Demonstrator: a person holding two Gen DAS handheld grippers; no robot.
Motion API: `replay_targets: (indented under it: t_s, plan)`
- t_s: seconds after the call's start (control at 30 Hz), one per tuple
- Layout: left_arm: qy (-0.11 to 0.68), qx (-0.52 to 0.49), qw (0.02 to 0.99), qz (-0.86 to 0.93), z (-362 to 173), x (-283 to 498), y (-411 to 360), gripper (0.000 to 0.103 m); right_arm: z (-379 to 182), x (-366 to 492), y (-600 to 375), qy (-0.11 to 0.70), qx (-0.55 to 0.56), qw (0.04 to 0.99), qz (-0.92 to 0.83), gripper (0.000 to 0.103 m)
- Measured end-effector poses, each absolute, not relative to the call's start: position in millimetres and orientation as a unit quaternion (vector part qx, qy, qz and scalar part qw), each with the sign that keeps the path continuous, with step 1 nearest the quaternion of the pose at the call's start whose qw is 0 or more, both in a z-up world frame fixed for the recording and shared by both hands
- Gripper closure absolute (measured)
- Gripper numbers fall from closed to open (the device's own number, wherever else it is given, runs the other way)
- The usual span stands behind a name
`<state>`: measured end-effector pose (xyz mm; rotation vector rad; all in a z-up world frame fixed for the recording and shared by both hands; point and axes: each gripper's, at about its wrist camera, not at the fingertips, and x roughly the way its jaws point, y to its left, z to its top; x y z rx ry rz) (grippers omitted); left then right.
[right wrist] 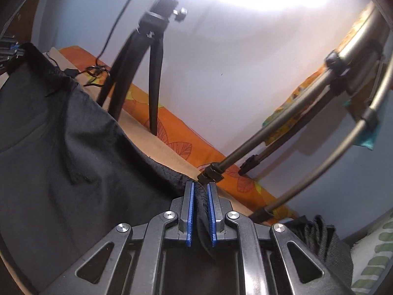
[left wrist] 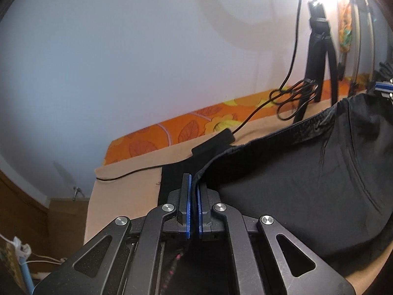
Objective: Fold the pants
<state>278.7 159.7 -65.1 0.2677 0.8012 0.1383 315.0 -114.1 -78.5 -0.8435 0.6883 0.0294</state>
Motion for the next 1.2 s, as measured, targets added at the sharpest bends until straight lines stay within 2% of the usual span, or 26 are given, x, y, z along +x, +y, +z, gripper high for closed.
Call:
replay_targets:
  t_s: [0.3,0.6,0.67,0.73,0.77,0.8,0.83,0.87,0.9,0.93,1.2]
  plan:
    - [0.427,0.145,0.889,0.076,-102.5,301.7,162.9,0.100,-110.1,344.3,-110.6,0.345,-0.408,0.845,0.011,0.095]
    - [0.439,0.142,0.883,0.085,-115.3,312.5,158.9,0.100,-123.5,354.6,-119.2,0.354,-0.399,0.846,0.008,0.094]
    - [0.436,0.135,0.885,0.087,-111.9,313.1,159.2,0.100,-120.2,357.0,-122.4,0.357,-0.387,0.850,0.012,0.088]
    - [0.434,0.127,0.888,0.086,-109.2,314.0,159.9,0.099,-113.3,356.2,-127.0,0.359,-0.373,0.855,0.015,0.065]
    - [0.432,0.125,0.889,0.089,-107.4,313.3,159.7,0.098,-109.1,354.2,-129.6,0.360,-0.366,0.858,0.019,0.062]
    - [0.428,0.121,0.891,0.089,-104.5,312.5,159.0,0.093,-104.9,352.1,-132.8,0.359,-0.359,0.861,0.021,0.057]
    - [0.426,0.115,0.893,0.086,-101.3,311.4,158.1,0.082,-101.0,349.0,-134.8,0.359,-0.354,0.863,0.022,0.054]
    - [0.423,0.112,0.895,0.087,-99.5,309.9,157.3,0.076,-94.5,344.3,-138.7,0.358,-0.345,0.867,0.025,0.052]
    - [0.420,0.111,0.897,0.086,-96.3,308.2,155.7,0.063,-88.4,340.8,-142.7,0.358,-0.337,0.870,0.028,0.046]
    - [0.415,0.112,0.899,0.087,-92.8,306.0,153.9,0.058,-82.3,335.9,-147.7,0.359,-0.327,0.874,0.030,0.043]
    - [0.380,0.091,0.918,0.063,-51.7,269.0,130.0,0.050,-35.3,297.5,-221.8,0.376,-0.216,0.901,0.021,0.038]
